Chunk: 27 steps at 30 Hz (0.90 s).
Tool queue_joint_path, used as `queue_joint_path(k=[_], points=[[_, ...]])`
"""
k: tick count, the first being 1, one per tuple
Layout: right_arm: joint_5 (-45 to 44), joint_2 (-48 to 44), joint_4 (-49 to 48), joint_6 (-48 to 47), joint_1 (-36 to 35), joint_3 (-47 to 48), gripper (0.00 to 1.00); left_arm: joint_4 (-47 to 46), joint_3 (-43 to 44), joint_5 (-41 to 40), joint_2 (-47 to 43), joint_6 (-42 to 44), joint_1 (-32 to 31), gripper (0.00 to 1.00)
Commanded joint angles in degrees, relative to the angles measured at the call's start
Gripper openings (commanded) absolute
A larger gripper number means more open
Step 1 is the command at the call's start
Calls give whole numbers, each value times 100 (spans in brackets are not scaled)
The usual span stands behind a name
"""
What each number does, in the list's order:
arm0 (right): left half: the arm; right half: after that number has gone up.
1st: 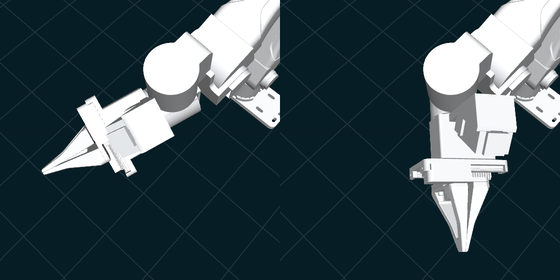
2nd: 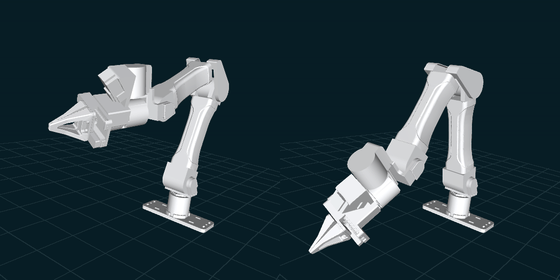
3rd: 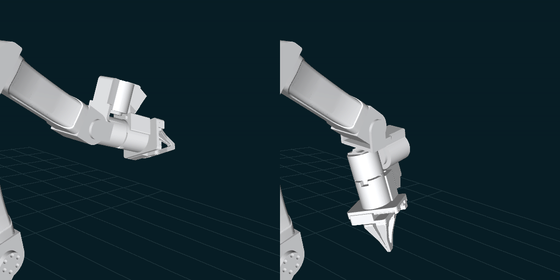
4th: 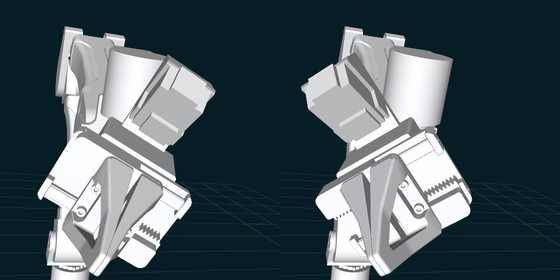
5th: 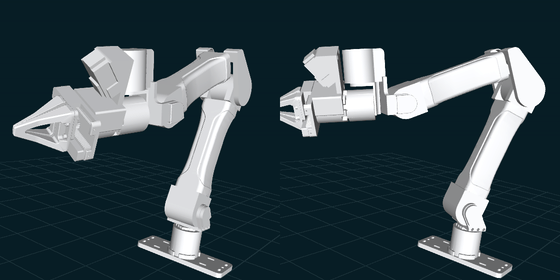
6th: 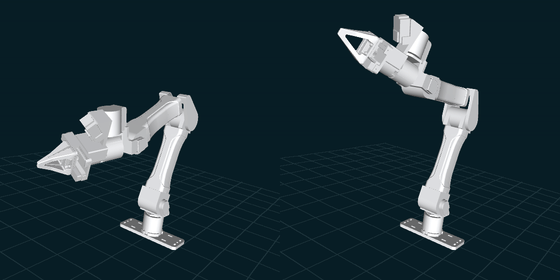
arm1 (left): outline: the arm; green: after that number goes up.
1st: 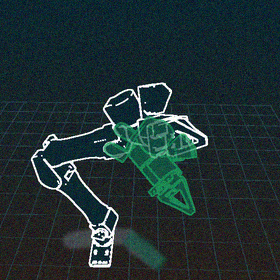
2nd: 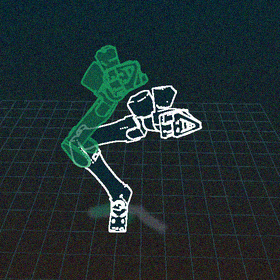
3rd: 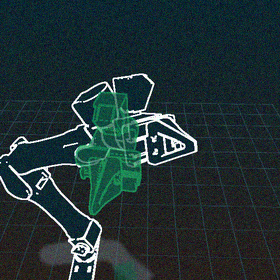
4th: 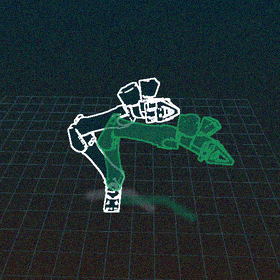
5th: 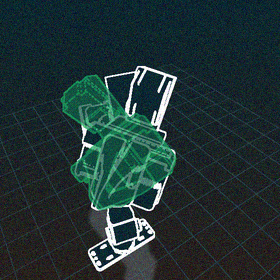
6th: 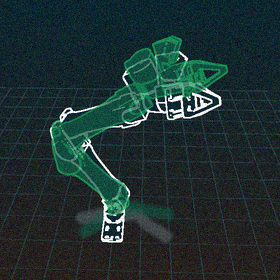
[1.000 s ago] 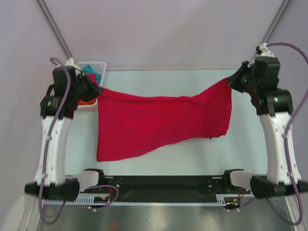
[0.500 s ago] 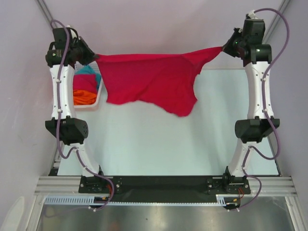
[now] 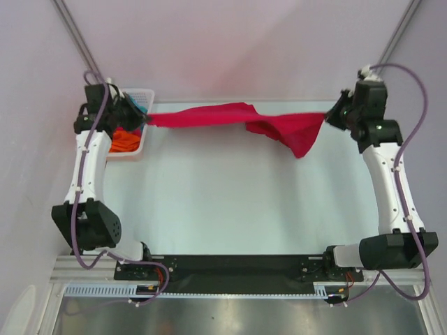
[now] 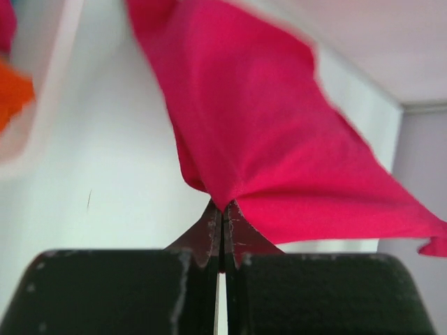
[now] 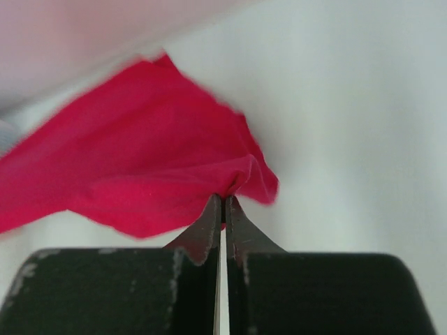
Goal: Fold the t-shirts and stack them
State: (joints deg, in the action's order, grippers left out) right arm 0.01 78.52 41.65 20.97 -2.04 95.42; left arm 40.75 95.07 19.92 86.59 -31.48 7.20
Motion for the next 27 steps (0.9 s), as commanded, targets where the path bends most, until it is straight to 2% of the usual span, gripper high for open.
queue_joint_path(k=[1,3,7,14,19,23,27], points=[[-54,-353,-350,135,-59,-1524,0,-454,-1373,144,-326,72,44,0],[95,-530,-324,214,-173,-2146,0,-454,-1700,100,-597,168,62,0],[69,-1022,-114,381,-454,-2773,0,-375,-2324,108,-1073,231,71,0],[8,-1805,572,417,-727,-2809,0,-226,-3204,249,-2258,204,71,0],[8,-2183,959,451,-876,-2976,0,-226,-3740,284,-2603,222,80,0],[8,-2402,1143,557,-999,-3196,0,-208,-3952,434,-2813,204,80,0],[-149,-2684,1424,671,-1158,-3135,0,99,-3803,276,-3095,248,88,0]])
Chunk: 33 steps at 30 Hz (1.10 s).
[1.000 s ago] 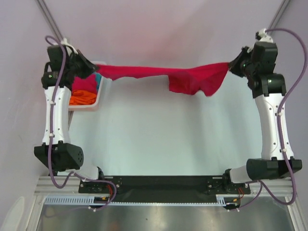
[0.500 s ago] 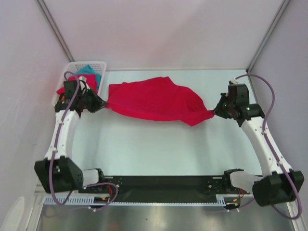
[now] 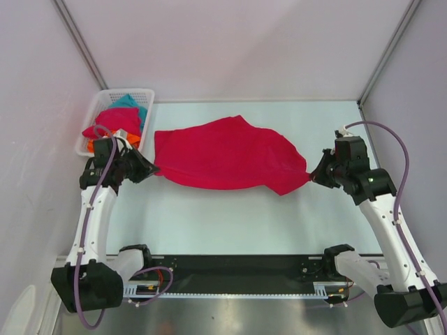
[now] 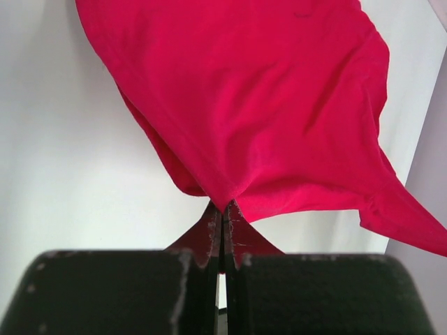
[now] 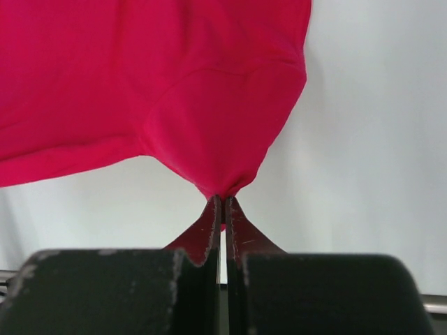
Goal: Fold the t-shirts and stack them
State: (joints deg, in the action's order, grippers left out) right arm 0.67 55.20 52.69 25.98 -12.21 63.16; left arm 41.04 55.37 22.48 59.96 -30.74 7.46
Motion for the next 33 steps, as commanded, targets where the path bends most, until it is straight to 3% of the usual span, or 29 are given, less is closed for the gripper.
queue_joint_path(k=[1,23,25,26,28,29,30,33], points=[[-216,-456,365,188,-176,109,0,132,254,-24,-494,174,71,1],[-366,-1222,1367,593,-792,232,0,1064,298,-103,-1452,464,97,4],[-374,-1240,1420,601,-801,259,4,1091,298,-103,-1461,473,97,5],[-357,-1240,1437,602,-801,267,16,1099,290,-95,-1470,490,97,6],[-313,-1240,1464,610,-801,294,24,1117,281,-86,-1487,499,106,12],[-295,-1240,1473,610,-801,311,36,1126,290,-95,-1496,499,106,21],[-278,-1240,1473,610,-809,337,41,1126,307,-103,-1523,499,115,33],[-242,-1240,1446,610,-818,364,44,1126,351,-139,-1523,508,106,62]])
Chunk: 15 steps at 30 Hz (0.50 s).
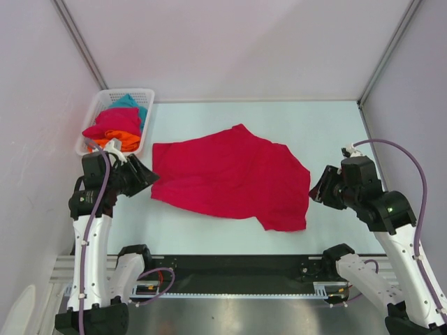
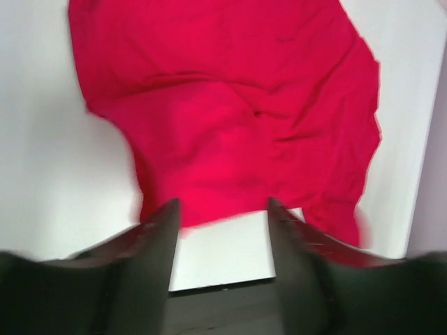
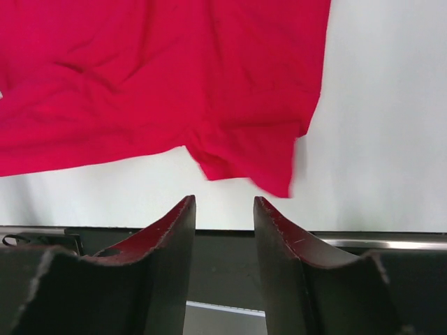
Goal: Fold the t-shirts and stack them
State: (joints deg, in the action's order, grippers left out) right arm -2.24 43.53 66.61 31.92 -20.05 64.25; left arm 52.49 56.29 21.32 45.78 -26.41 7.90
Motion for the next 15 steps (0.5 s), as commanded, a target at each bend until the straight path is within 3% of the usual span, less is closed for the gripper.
queue_joint_path(k=[1,3,6,11,15], points=[[48,-55,37,7,-42,246,44,-28,259,-14,-104,66,71,67],[48,-20,-60,-10,-34,220,45,-54,233,-14,-78,66,62,80],[48,94,-402,-19,-34,80,46,-125,163,-49,-52,49,71,87],[162,857,-1603,-203,-34,-9,49,-327,57,12,106,-22,71,93],[390,2148,-2493,-441,54,500,50,-590,5,257,282,-101,80,99]])
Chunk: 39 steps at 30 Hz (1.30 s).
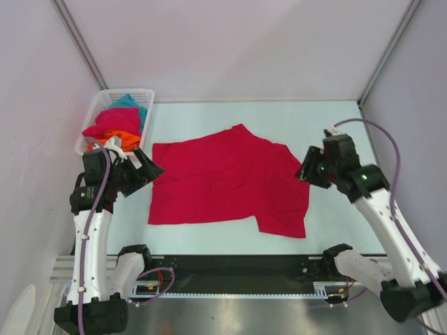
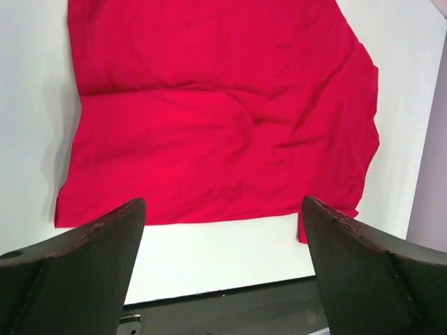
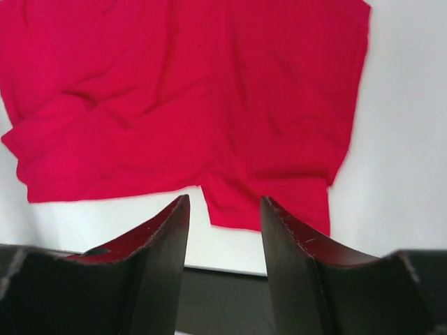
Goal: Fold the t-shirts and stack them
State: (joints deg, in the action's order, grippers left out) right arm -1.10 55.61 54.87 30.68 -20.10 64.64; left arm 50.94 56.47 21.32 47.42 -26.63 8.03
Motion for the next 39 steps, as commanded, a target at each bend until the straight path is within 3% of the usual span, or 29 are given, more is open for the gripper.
queue_joint_path(k=[1,4,7,14,23,39], points=[[547,1517,-1643,-351,198,610,50,-627,-56,537,127,-105,58,99],[1409,2782,-2128,-361,409,1164,50,-935,-215,1257,145,-88,67,100],[1718,3995,-2612,-387,524,1874,49,-1025,-303,1532,127,-18,58,99],[2211,6283,-2428,-335,665,3950,48,-919,-505,1744,-224,0,58,100],[2474,7814,-2402,-273,717,5443,47,-655,-479,1744,-330,176,58,100],[2685,9415,-2525,-80,823,6763,45,-681,-426,1621,-163,343,58,99]])
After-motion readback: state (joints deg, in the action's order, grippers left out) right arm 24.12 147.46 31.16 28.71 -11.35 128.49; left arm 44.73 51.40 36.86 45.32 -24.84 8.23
